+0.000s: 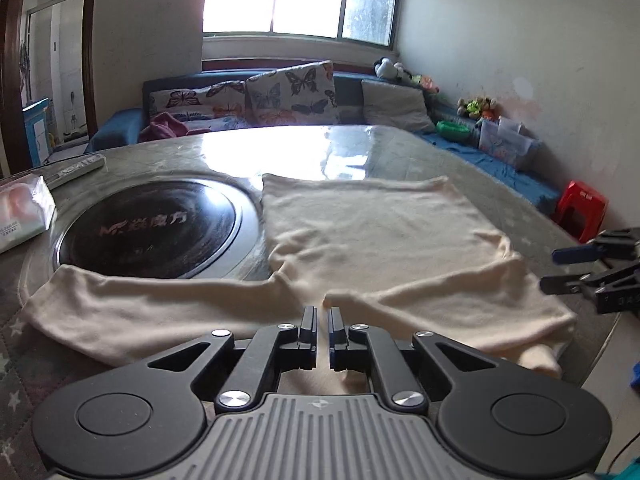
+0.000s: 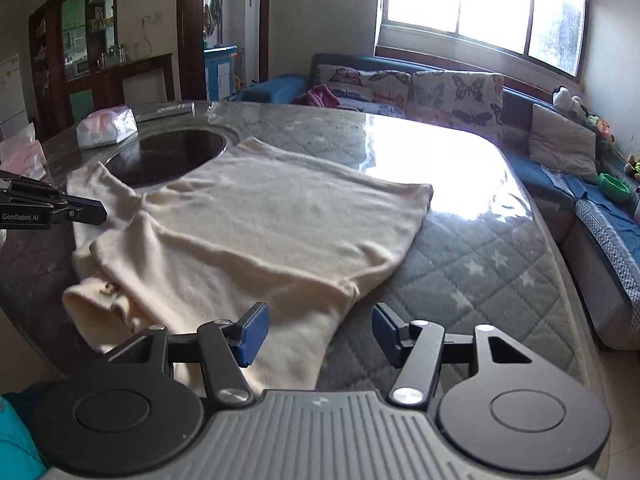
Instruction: Fold clothes
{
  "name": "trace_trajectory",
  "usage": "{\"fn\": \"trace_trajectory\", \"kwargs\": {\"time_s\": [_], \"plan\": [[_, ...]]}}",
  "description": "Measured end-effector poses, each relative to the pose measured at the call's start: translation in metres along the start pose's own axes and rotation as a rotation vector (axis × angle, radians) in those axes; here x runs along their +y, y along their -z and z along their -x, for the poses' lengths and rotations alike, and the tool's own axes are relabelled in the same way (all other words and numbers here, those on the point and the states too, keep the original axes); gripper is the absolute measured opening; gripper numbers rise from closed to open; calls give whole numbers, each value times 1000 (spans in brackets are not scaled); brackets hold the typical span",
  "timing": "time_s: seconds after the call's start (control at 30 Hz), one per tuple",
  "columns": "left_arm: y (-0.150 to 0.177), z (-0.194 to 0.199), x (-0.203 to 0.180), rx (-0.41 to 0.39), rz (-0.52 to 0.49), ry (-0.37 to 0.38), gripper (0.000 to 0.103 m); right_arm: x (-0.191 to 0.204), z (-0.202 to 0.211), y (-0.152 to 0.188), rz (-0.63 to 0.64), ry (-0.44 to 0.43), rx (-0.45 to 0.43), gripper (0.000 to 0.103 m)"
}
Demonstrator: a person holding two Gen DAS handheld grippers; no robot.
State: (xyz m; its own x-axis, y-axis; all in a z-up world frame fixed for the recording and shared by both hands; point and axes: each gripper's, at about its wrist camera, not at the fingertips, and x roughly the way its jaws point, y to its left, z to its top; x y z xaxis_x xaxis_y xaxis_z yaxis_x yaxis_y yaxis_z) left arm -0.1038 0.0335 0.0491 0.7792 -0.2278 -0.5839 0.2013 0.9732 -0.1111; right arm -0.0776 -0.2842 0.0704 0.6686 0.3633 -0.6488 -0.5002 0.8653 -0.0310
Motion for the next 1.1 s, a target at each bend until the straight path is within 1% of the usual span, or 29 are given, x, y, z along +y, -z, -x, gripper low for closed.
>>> {"fn": "trace_trajectory", "kwargs": {"time_s": [0.1,0.2,0.3,0.37,0.47,0.57,0.7,0.8,0.87,0.9,0.93,1.0,1.03,1.1], "plan": [[-9,-10,-10,-7,6,61,6,2,-10,-8,-6,-27,-7,49],[-9,-32,-21,25,-4,77,6,10,-27,-12,0,-59,0,48],[-4,-46,-23,59,-5,64,6,15,-37,-12,9,-68,6,48],[2,-48,-18,69,2,54,6,15,-42,-10,2,-66,16,48],[5,-37,-6,56,17,36,7,13,-45,-8,1,-63,26,47],[6,-22,7,25,33,-1,13,16,-43,-9,17,-62,22,48],[12,-12,30,28,97,-82,14,22,-47,-7,49,-59,30,49],[17,0,52,14,164,-169,14,28,-44,-11,74,-58,26,49],[19,10,69,-4,216,-246,21,34,-42,-15,95,-79,20,49],[19,13,78,-11,241,-291,27,39,-42,-18,111,-99,16,49],[19,15,87,-16,265,-344,31,45,-43,-22,127,-123,14,49],[21,19,107,-25,320,-432,33,57,-46,-28,160,-168,9,49],[21,20,117,-28,348,-462,38,64,-47,-30,176,-188,7,49],[21,19,134,-32,394,-527,44,77,-52,-35,205,-228,10,49]]}}
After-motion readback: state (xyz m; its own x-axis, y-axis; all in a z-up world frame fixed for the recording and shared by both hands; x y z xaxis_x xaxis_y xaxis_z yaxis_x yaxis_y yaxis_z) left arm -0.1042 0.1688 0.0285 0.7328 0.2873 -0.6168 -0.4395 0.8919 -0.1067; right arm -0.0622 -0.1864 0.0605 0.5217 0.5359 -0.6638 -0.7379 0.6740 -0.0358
